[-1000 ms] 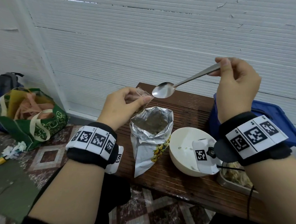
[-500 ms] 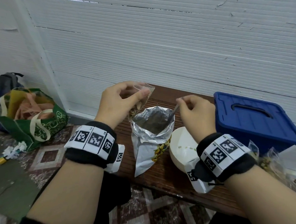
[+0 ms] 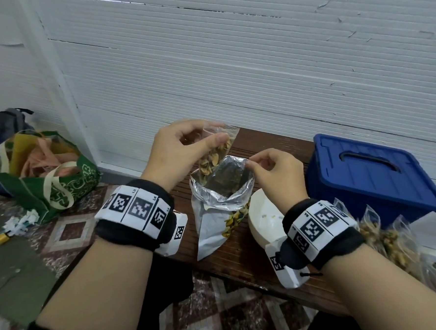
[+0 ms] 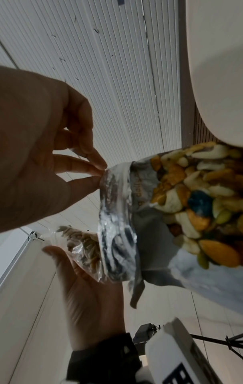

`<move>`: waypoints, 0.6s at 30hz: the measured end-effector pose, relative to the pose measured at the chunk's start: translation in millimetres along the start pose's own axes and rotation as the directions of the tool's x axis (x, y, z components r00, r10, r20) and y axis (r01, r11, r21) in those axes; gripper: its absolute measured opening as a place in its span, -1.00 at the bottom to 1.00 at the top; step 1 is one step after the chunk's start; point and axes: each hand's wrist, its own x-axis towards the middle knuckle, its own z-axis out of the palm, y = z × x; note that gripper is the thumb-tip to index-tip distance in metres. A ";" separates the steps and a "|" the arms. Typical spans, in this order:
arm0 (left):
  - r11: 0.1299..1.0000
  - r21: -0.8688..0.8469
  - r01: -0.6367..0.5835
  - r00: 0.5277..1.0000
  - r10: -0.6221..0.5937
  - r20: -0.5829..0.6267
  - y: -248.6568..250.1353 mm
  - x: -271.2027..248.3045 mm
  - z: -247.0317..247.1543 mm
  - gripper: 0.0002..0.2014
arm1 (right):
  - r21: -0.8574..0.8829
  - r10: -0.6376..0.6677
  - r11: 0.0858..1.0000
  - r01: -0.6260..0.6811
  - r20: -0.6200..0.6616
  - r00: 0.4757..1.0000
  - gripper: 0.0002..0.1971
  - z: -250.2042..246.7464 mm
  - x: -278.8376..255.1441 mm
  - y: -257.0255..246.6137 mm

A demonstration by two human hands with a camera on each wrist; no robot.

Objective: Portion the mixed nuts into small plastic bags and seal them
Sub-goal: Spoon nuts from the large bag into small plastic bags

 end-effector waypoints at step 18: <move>0.998 -0.055 -0.034 0.973 0.045 0.227 29.6 -19.2 66.8 -0.70 | 0.266 0.111 0.962 -0.068 -0.150 0.982 -0.89 -78.9 -34.6 38.1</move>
